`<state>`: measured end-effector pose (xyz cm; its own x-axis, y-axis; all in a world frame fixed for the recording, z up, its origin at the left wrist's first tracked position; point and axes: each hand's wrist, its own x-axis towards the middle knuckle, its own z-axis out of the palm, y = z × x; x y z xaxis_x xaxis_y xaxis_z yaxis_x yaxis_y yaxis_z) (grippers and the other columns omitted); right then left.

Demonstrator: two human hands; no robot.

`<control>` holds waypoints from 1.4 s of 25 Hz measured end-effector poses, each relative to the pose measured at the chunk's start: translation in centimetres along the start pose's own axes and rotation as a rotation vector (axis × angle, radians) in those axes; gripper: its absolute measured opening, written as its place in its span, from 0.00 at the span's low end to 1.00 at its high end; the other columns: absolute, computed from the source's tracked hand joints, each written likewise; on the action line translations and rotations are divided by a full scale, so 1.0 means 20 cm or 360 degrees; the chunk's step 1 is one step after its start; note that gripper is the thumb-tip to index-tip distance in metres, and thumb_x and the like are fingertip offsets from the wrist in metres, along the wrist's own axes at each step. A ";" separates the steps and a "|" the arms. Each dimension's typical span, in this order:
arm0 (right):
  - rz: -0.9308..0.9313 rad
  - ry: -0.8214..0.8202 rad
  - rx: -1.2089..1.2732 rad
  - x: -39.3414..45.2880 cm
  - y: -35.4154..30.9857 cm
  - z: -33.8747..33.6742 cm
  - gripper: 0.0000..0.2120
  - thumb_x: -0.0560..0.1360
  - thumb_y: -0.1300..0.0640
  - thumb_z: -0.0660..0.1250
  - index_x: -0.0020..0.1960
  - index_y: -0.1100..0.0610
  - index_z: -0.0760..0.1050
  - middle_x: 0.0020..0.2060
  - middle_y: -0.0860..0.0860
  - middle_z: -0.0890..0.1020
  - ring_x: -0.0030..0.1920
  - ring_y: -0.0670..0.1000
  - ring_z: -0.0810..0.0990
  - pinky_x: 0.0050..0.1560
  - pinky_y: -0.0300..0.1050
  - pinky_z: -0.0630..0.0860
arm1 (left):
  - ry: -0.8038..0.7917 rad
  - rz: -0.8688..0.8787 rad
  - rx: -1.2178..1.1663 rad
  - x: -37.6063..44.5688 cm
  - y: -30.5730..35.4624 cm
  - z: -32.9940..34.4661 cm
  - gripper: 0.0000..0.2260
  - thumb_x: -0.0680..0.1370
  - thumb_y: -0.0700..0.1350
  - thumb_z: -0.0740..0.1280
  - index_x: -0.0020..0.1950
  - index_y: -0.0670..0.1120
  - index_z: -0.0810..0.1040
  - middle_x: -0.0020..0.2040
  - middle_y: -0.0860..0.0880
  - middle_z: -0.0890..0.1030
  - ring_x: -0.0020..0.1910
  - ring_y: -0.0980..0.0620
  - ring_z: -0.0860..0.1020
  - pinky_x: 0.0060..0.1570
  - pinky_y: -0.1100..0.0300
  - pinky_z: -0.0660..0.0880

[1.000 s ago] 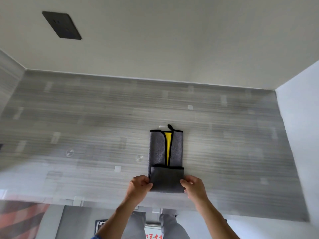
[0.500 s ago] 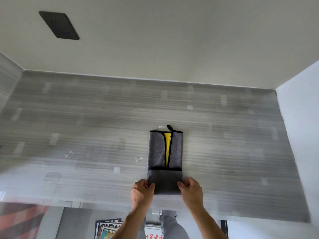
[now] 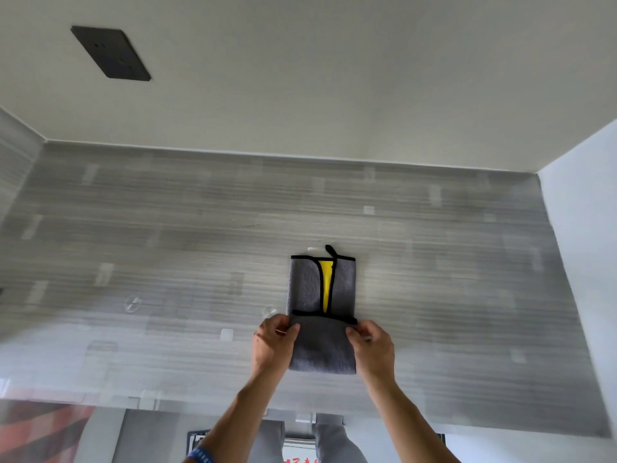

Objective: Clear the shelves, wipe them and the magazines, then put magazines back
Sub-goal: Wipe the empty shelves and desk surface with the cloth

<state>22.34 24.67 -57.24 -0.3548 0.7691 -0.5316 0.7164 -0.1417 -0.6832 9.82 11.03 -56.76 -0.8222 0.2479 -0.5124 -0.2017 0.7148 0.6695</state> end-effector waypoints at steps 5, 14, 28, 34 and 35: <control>-0.1031 0.0021 -0.0827 -0.03 0.12 -0.03 0.21 0.69 0.53 0.73 0.61 0.53 0.74 0.57 0.48 0.77 0.54 0.51 0.75 0.51 0.48 0.75 | -0.0118 0.0848 0.0857 -0.04 -0.05 -0.03 0.21 0.72 0.37 0.67 0.64 0.48 0.74 0.64 0.49 0.73 0.61 0.49 0.72 0.56 0.55 0.72; -0.1190 -0.0250 -0.1221 -0.11 0.22 -0.05 0.09 0.66 0.54 0.64 0.42 0.50 0.81 0.50 0.45 0.82 0.49 0.51 0.80 0.47 0.46 0.77 | -0.0466 0.1061 0.1194 -0.10 -0.23 -0.11 0.22 0.58 0.42 0.80 0.48 0.53 0.79 0.66 0.51 0.76 0.57 0.50 0.77 0.48 0.55 0.81; 0.0247 -0.0112 -0.0211 0.19 -0.19 -0.05 0.13 0.73 0.53 0.71 0.52 0.54 0.70 0.42 0.50 0.79 0.47 0.54 0.77 0.46 0.44 0.70 | -0.0380 -0.0084 0.0321 0.18 0.24 -0.06 0.26 0.76 0.54 0.68 0.71 0.47 0.69 0.61 0.46 0.79 0.60 0.44 0.77 0.56 0.54 0.74; 0.0302 -0.0226 0.0047 0.09 -0.11 0.01 0.06 0.71 0.61 0.73 0.45 0.60 0.77 0.38 0.51 0.81 0.42 0.53 0.79 0.33 0.37 0.68 | -0.0540 -0.0488 -0.0106 0.10 0.25 0.00 0.13 0.71 0.41 0.74 0.54 0.45 0.78 0.46 0.47 0.79 0.45 0.50 0.77 0.51 0.52 0.76; 0.0315 -0.0236 0.0171 0.06 -0.13 0.00 0.05 0.70 0.63 0.72 0.44 0.61 0.77 0.37 0.52 0.81 0.40 0.53 0.78 0.34 0.39 0.69 | -0.0584 -0.0530 -0.0207 0.08 0.26 -0.03 0.12 0.69 0.39 0.74 0.51 0.44 0.79 0.47 0.45 0.81 0.44 0.49 0.78 0.51 0.51 0.77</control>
<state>20.13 26.00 -56.06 -0.3039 0.6212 -0.7223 0.7156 -0.3517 -0.6035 7.10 14.86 -53.79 -0.4658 0.2501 -0.8488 -0.5047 0.7128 0.4870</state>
